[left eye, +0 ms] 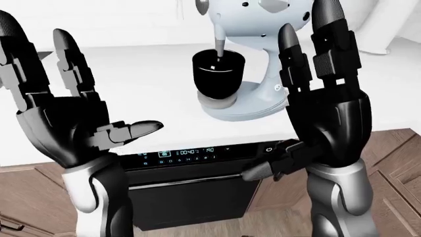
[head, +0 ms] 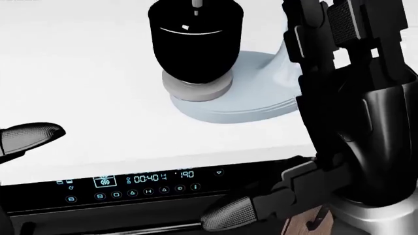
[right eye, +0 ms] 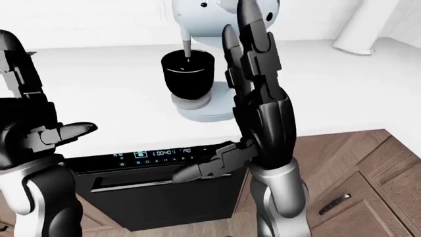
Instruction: Open the stand mixer head.
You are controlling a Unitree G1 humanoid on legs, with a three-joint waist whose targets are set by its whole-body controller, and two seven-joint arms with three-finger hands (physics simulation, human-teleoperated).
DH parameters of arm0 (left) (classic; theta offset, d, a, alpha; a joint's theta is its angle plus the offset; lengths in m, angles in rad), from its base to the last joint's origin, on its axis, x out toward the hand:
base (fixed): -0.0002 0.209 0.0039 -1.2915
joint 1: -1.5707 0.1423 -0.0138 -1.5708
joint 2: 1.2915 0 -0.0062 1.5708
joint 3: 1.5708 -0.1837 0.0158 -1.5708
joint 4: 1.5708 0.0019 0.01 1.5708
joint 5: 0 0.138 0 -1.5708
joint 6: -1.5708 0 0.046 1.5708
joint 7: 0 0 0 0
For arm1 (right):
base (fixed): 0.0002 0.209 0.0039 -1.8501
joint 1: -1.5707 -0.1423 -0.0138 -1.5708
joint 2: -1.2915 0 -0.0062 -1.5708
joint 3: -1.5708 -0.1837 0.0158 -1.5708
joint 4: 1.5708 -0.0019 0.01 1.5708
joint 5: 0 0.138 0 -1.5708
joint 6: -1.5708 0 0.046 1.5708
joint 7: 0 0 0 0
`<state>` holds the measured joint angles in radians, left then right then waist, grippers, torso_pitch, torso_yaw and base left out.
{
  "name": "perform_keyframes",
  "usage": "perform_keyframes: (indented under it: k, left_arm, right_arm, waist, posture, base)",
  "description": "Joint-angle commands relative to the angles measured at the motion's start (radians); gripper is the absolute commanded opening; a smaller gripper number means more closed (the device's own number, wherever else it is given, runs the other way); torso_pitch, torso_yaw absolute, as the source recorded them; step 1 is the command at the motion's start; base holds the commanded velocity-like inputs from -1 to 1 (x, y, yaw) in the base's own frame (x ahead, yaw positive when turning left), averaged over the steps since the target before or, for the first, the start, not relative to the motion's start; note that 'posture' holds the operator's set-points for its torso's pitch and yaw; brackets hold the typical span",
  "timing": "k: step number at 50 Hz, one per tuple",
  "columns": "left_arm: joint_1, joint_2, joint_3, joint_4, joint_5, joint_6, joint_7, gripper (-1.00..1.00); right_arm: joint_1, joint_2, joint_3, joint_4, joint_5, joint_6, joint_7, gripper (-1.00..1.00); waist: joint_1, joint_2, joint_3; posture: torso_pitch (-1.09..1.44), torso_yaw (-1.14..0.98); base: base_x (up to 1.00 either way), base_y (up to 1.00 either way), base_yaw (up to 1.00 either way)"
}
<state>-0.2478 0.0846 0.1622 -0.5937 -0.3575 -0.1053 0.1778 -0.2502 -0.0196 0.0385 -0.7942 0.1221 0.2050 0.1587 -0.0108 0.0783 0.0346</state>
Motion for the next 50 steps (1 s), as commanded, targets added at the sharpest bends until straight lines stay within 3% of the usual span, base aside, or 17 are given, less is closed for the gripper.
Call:
perform_keyframes:
  k: [1, 6, 9, 12, 14, 17, 23, 26, 31, 38, 39, 40, 41, 42, 44, 48, 50]
  left_arm:
    - [-0.020, 0.002, -0.012, -0.018, -0.002, -0.011, -0.013, 1.00]
    - [-0.019, 0.005, -0.010, -0.016, -0.004, -0.014, -0.011, 1.00]
    - [-0.019, 0.004, -0.012, -0.015, -0.004, -0.015, -0.012, 1.00]
    - [-0.017, 0.004, -0.013, -0.014, -0.002, -0.016, -0.012, 1.00]
    - [-0.017, 0.004, -0.012, -0.014, -0.002, -0.016, -0.013, 1.00]
    - [-0.015, 0.003, -0.013, -0.017, -0.002, -0.014, -0.013, 1.00]
    - [-0.013, 0.002, -0.012, -0.015, -0.003, -0.017, -0.014, 1.00]
    - [-0.011, 0.003, -0.010, -0.013, -0.004, -0.019, -0.014, 1.00]
    - [-0.008, 0.003, -0.009, -0.014, -0.003, -0.020, -0.015, 1.00]
    - [-0.003, 0.001, -0.011, -0.018, -0.002, -0.019, -0.014, 1.00]
    - [-0.001, 0.001, -0.010, -0.021, -0.003, -0.018, -0.013, 1.00]
    - [-0.001, 0.001, -0.010, -0.022, -0.003, -0.018, -0.013, 1.00]
    - [-0.001, 0.001, -0.010, -0.022, -0.003, -0.018, -0.013, 1.00]
    - [-0.002, 0.001, -0.010, -0.021, -0.002, -0.019, -0.014, 1.00]
    - [-0.002, 0.000, -0.010, -0.019, -0.003, -0.020, -0.014, 1.00]
    - [-0.003, 0.001, -0.010, -0.014, -0.002, -0.022, -0.015, 1.00]
    - [-0.004, 0.001, -0.009, -0.011, -0.002, -0.023, -0.014, 1.00]
  right_arm:
    - [-0.022, -0.002, -0.015, -0.021, -0.003, -0.024, -0.011, 1.00]
    - [-0.019, -0.001, -0.009, -0.017, -0.007, -0.023, -0.007, 1.00]
    - [-0.014, 0.001, -0.009, -0.018, -0.007, -0.029, -0.006, 1.00]
    - [-0.013, 0.001, -0.010, -0.016, -0.005, -0.031, -0.005, 1.00]
    - [-0.013, 0.001, -0.011, -0.015, -0.004, -0.030, -0.005, 1.00]
    - [-0.012, 0.000, -0.010, -0.017, -0.003, -0.031, -0.006, 1.00]
    - [-0.010, 0.001, -0.008, -0.016, -0.001, -0.031, -0.006, 1.00]
    - [-0.007, 0.001, -0.004, -0.015, -0.007, -0.040, -0.002, 1.00]
    - [-0.004, 0.003, -0.003, -0.010, -0.015, -0.045, -0.001, 1.00]
    - [-0.006, 0.004, -0.011, -0.019, 0.012, -0.023, 0.001, 1.00]
    - [-0.004, 0.001, -0.009, -0.017, 0.007, -0.025, 0.001, 1.00]
    - [-0.003, 0.003, -0.008, -0.017, 0.005, -0.036, -0.001, 1.00]
    - [-0.004, 0.000, -0.005, -0.013, -0.012, -0.039, -0.003, 1.00]
    - [-0.006, 0.002, -0.007, -0.007, -0.021, -0.047, -0.008, 1.00]
    - [-0.009, 0.000, -0.010, -0.001, -0.029, -0.047, -0.012, 1.00]
    - [-0.008, 0.001, -0.010, 0.002, -0.030, -0.052, -0.013, 1.00]
    - [-0.009, 0.001, -0.011, 0.002, -0.028, -0.051, -0.012, 1.00]
  waist:
    - [0.001, 0.003, -0.010]
    - [0.014, -0.096, 0.001]
    - [-0.004, -0.034, 0.005]
    - [-0.010, -0.146, -0.036]
    - [-0.003, -0.147, 0.001]
    - [-0.010, -0.055, 0.013]
    - [0.009, -0.115, -0.005]
    - [0.003, -0.037, 0.020]
    - [-0.018, -0.024, -0.021]
    - [-0.004, -0.059, -0.049]
    - [-0.002, -0.047, 0.041]
    - [-0.006, -0.032, 0.052]
    - [0.000, -0.024, 0.031]
    - [-0.001, -0.029, 0.050]
    - [-0.003, -0.032, -0.022]
    - [0.017, -0.103, -0.002]
    - [0.025, -0.086, -0.005]
  posture:
    - [0.00, 0.00]
    - [0.00, 0.00]
    - [0.00, 0.00]
    - [0.00, 0.00]
    - [0.00, 0.00]
    - [0.00, 0.00]
    - [0.00, 0.00]
    - [0.00, 0.00]
    - [0.00, 0.00]
    - [0.00, 0.00]
    - [0.00, 0.00]
    - [0.00, 0.00]
    - [0.00, 0.00]
    - [0.00, 0.00]
    - [0.00, 0.00]
    - [0.00, 0.00]
    - [0.00, 0.00]
  base:
    - [0.00, -0.09, 0.00]
    - [0.00, -0.15, 0.00]
    - [-0.03, -0.79, 0.00]
    - [0.00, 0.00, 0.00]
    - [0.00, -0.39, 0.00]
    - [-0.01, -0.65, 0.00]
    - [0.00, -0.07, 0.00]
    - [0.00, -0.48, 0.00]
    - [0.00, 0.00, 0.00]
    - [0.13, -0.07, 0.00]
    - [0.96, -0.48, 0.00]
    - [0.96, -0.48, 0.00]
    - [0.97, -0.21, 0.00]
    - [0.00, 0.00, 0.00]
    - [0.00, 0.00, 0.00]
    - [0.00, 0.00, 0.00]
    - [0.00, 0.00, 0.00]
